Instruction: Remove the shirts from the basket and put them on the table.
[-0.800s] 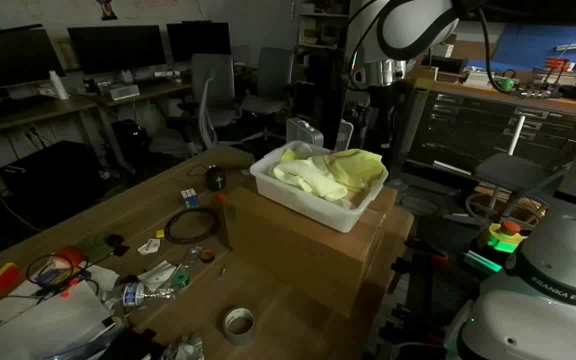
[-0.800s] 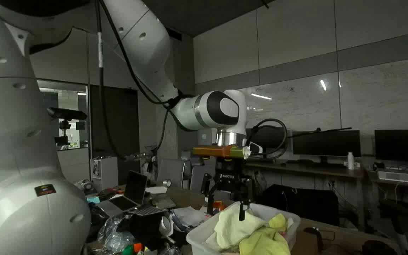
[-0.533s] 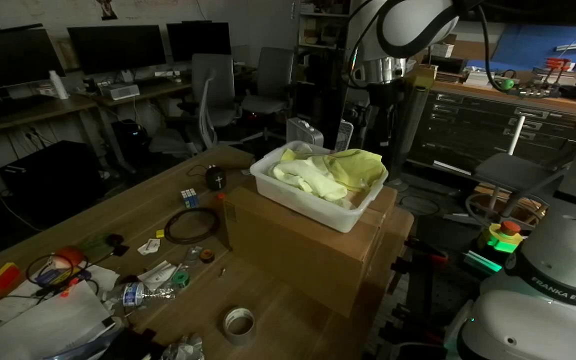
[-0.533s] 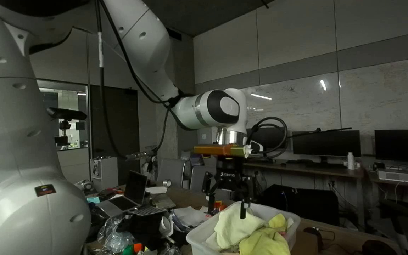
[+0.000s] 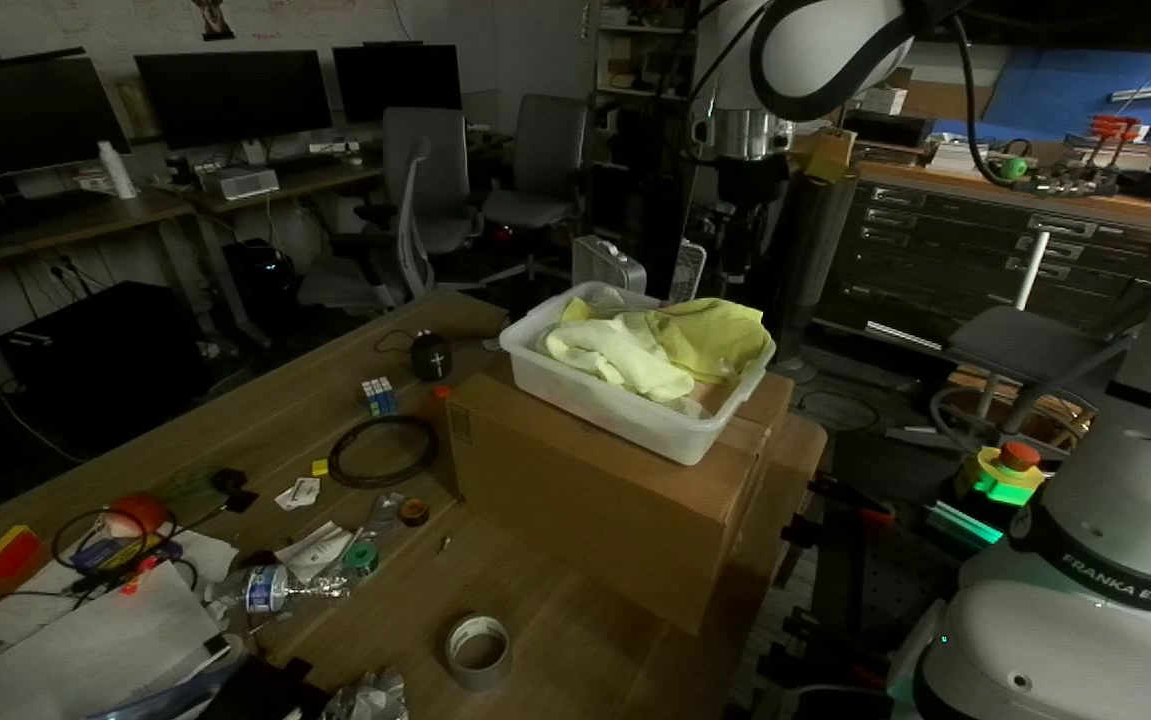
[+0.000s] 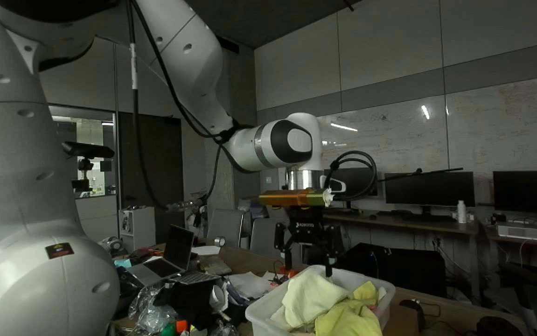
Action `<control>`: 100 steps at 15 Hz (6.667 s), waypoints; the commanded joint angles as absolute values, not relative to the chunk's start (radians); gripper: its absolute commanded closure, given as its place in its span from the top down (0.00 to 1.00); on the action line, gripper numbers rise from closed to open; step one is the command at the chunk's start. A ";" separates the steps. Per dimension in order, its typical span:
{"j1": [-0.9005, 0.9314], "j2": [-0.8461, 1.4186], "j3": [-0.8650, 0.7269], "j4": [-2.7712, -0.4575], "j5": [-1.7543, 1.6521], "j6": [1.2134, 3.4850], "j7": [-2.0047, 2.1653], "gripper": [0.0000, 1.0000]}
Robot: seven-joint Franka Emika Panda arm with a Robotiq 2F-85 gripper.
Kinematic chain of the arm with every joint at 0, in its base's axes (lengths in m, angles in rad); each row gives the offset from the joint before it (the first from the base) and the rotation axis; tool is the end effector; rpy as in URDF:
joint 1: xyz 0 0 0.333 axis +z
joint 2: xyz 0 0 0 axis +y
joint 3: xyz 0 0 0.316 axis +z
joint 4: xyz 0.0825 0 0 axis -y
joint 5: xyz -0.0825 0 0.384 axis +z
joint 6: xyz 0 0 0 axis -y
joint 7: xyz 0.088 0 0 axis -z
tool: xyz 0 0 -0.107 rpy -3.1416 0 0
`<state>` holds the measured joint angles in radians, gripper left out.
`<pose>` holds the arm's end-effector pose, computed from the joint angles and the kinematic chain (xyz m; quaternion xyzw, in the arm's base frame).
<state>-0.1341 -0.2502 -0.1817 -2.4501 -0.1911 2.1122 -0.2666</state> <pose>0.4153 -0.1448 0.3845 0.9969 0.0321 -0.0588 0.0422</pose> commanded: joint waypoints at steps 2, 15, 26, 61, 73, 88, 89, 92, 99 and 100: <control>-0.118 -0.195 -0.134 -2.435 -0.231 2.355 -0.214 1.00; -0.103 0.190 -0.098 -2.245 -0.334 2.435 -0.235 1.00; -0.157 0.399 -0.078 -2.084 -0.172 2.369 -0.367 1.00; -0.115 -0.232 -0.131 -2.152 0.252 2.114 -0.080 0.03; 0.060 -0.096 -0.009 -1.986 0.294 1.663 -0.229 0.03; 0.137 0.026 0.135 -2.103 -0.176 2.316 0.368 0.44; 0.143 0.032 0.136 -2.105 -0.259 2.298 0.407 0.52; 0.152 0.044 0.131 -2.107 -0.398 2.239 0.459 0.75; 0.058 0.026 0.034 -2.134 -0.336 2.165 0.398 1.00; 0.034 0.025 0.011 -2.139 -0.307 2.164 0.373 1.00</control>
